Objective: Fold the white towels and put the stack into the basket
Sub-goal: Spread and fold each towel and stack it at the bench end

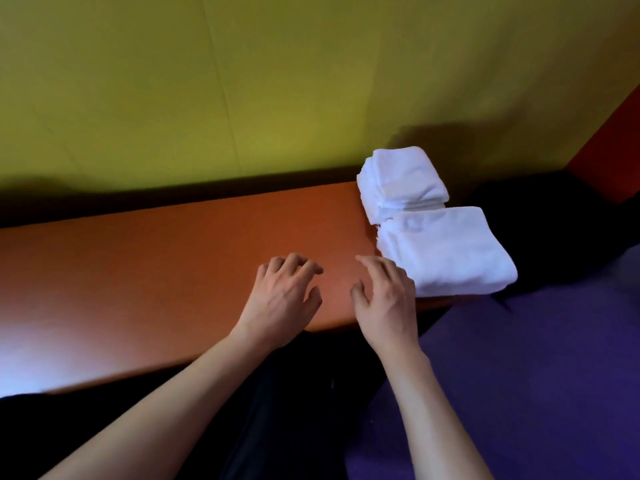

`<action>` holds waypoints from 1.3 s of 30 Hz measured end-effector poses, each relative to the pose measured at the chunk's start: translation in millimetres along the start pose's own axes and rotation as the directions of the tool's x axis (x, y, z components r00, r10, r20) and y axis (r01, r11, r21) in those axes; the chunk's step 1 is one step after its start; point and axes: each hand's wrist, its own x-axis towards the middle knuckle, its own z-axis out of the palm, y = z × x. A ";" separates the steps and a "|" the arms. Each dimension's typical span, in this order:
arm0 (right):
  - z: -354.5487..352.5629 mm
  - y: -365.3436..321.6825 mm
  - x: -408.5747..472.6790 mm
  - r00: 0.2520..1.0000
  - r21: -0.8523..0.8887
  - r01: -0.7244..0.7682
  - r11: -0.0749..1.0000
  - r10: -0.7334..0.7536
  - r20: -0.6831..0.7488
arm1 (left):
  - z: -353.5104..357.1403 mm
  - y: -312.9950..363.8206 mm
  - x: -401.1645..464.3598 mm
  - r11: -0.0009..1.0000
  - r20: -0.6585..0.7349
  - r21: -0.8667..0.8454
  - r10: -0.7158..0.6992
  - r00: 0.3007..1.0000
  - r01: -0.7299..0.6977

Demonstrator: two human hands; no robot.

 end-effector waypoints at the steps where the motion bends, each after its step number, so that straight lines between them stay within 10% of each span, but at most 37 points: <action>1: 4.2 -9.6 -4.3 1.000 0.014 0.015 1.000 -0.015 0.002 | -5.5 -7.7 -11.1 1.000 -0.015 0.000 -0.022 1.000 0.022; 23: 156.8 -280.6 -59.6 0.842 0.281 0.378 0.882 -0.454 0.292 | -101.8 -221.9 -236.4 0.791 -0.196 -0.025 -0.604 0.773 0.612; 39: 331.4 -449.6 -56.7 0.630 0.345 0.505 0.791 -0.611 0.480 | -91.1 -452.6 -308.0 0.593 -0.308 0.091 -0.747 0.589 0.800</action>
